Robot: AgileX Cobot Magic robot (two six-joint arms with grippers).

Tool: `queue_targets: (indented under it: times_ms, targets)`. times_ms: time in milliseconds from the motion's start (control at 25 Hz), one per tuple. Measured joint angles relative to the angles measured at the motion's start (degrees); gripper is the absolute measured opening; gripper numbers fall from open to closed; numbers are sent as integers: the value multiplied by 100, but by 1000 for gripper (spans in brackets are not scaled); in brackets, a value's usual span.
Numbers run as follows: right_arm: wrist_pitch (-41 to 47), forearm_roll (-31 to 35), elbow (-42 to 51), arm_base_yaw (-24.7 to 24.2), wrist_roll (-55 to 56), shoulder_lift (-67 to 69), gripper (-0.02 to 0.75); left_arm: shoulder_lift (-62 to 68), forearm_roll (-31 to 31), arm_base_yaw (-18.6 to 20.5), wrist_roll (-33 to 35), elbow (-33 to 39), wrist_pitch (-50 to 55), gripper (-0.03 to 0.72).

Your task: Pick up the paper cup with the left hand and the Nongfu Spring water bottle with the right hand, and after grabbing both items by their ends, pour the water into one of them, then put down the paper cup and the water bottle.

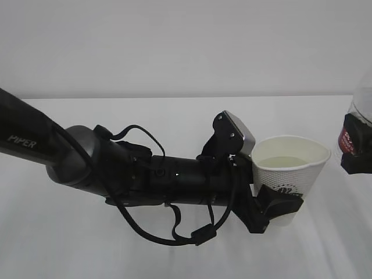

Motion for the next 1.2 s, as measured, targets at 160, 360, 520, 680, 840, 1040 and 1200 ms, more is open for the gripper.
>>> queue_targets:
  times_ms: [160,360,520,680,840,1040,1200]
  targets:
    - [0,34,0,0,513,0,413,0,0,0,0,0,-22,495]
    - [0,215,0,0,1043,0,413,0,0,0,0,0,-39,495]
    - [0,245,0,0,1159,0,413,0,-10,0,0,0,-39,494]
    - [0,327,28,0,1159,0,413,0,-10,0,0,0,-48,491]
    - [0,476,118,0,1159,0,413,0,-10,0,0,0,-115,490]
    - [0,734,118,0,1096,4,413,0,-12,0,0,0,-138,489]
    - [-11,746,118,0,1074,278,413,0,-22,0,0,0,-150,489]
